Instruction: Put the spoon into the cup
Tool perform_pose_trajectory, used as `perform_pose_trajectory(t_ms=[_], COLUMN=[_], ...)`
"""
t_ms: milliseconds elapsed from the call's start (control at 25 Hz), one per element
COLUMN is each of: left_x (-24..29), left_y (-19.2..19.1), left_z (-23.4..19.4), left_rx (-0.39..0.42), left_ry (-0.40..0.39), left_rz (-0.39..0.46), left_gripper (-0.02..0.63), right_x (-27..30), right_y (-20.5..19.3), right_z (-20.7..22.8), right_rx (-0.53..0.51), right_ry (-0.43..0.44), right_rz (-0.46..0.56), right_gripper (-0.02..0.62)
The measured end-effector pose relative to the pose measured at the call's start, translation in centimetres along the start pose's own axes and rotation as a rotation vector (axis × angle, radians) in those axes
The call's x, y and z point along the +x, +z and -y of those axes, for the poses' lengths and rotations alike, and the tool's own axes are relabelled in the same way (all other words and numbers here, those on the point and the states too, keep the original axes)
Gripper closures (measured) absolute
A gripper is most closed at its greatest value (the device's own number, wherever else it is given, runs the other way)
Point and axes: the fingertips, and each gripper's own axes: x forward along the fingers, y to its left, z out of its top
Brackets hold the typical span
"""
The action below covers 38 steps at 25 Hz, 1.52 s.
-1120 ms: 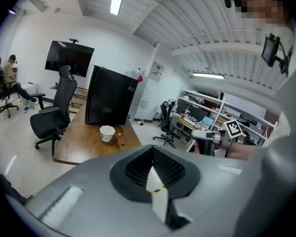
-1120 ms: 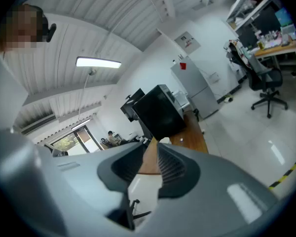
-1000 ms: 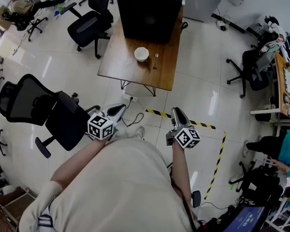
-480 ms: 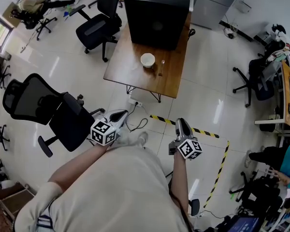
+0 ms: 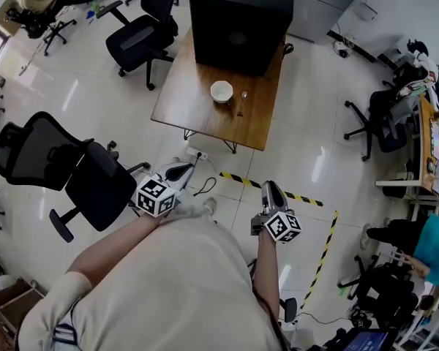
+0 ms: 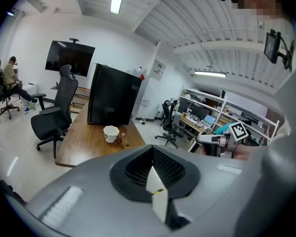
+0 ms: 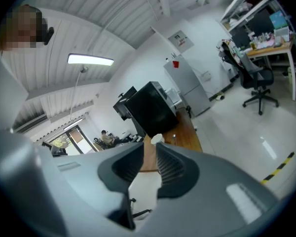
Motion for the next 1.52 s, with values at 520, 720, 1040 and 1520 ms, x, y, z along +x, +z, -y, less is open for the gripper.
perform_pose_trajectory(t_ms=[520, 720, 1040, 1520], left_x=[2.0, 2.5, 2.7, 2.9], left_y=[5.9, 7.3, 8.9, 11.1], left_z=[-8.7, -12.3, -18.6, -23.6], left_rx=[0.01, 0.001, -0.004, 0.035], left_ry=[-0.099, -0.142, -0.181, -0.247], left_rz=[-0.001, -0.016, -0.041, -0.048], left_gripper=[0.601, 0.601, 0.601, 0.601], right_x=[8.8, 12.2, 16.5, 19.2], right_y=[3.2, 3.8, 3.9, 3.1], right_z=[-4.6, -6.1, -7.6, -8.9], right_rx=[-0.02, -0.025, -0.02, 0.003], right_ry=[-0.065, -0.1, -0.167, -0.253], right_rz=[0.033, 0.036, 0.057, 0.117], right_gripper=[0.523, 0.523, 0.523, 0.523])
